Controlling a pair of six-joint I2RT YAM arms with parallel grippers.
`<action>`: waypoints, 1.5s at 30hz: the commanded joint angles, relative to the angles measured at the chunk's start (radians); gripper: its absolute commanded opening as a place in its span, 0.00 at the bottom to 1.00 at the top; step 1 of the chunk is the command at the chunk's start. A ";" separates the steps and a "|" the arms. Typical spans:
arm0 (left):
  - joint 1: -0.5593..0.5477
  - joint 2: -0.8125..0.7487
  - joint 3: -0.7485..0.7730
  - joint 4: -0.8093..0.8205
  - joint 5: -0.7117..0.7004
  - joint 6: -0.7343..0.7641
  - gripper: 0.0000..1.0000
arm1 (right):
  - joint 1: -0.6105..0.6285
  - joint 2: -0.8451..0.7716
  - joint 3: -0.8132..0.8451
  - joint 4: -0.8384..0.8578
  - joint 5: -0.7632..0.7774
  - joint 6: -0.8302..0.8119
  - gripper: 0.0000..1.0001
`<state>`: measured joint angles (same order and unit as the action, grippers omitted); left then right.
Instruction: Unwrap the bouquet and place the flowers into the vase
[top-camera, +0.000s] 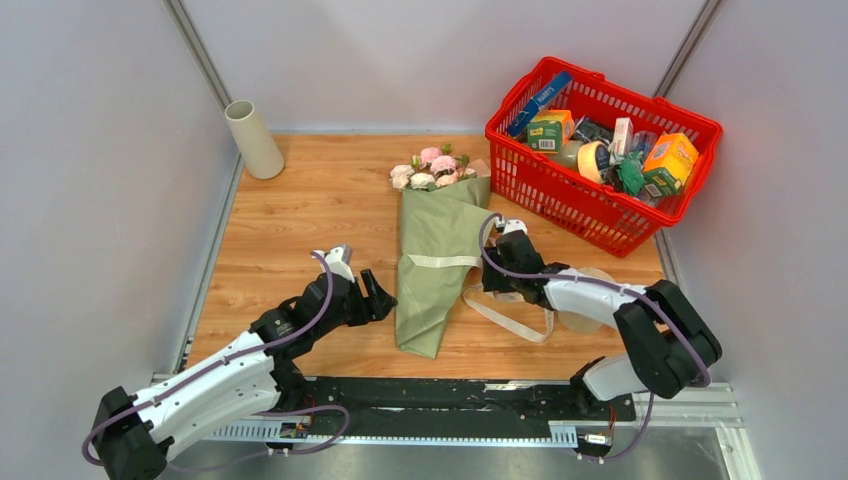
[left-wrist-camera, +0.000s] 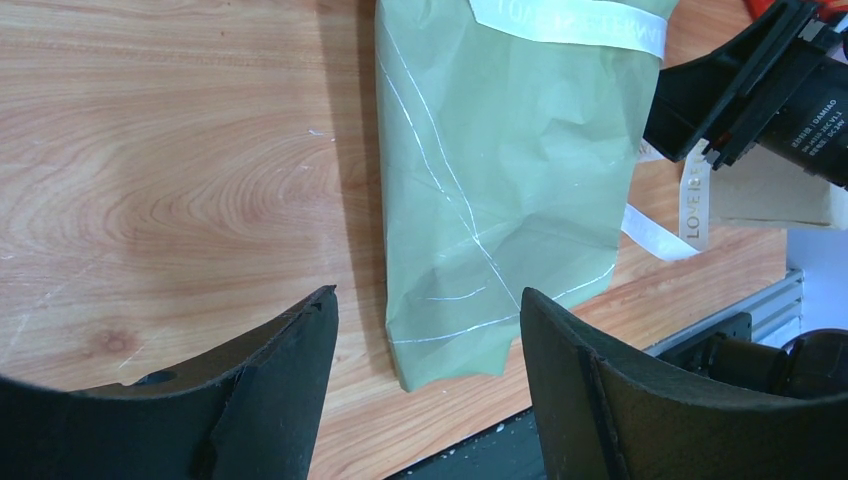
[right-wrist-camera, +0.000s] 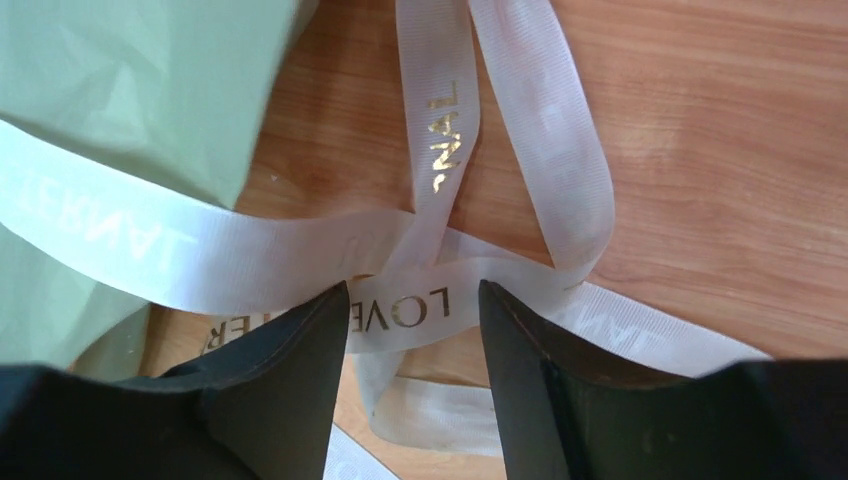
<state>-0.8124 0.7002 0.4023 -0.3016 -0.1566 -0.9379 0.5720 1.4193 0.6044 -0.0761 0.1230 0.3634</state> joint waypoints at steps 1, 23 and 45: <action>-0.005 -0.008 0.013 0.018 0.012 0.002 0.75 | 0.035 0.052 0.034 0.044 0.056 0.043 0.53; -0.005 0.024 0.176 0.174 0.132 0.457 0.75 | 0.068 -0.436 0.244 -0.172 0.089 -0.093 0.00; -0.007 0.246 0.284 0.757 0.606 0.505 0.89 | 0.246 -0.456 0.408 0.140 -0.336 0.169 0.00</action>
<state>-0.8124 0.9337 0.7128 0.2192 0.3470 -0.3317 0.7921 0.9886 1.0634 -0.1097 -0.1799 0.4126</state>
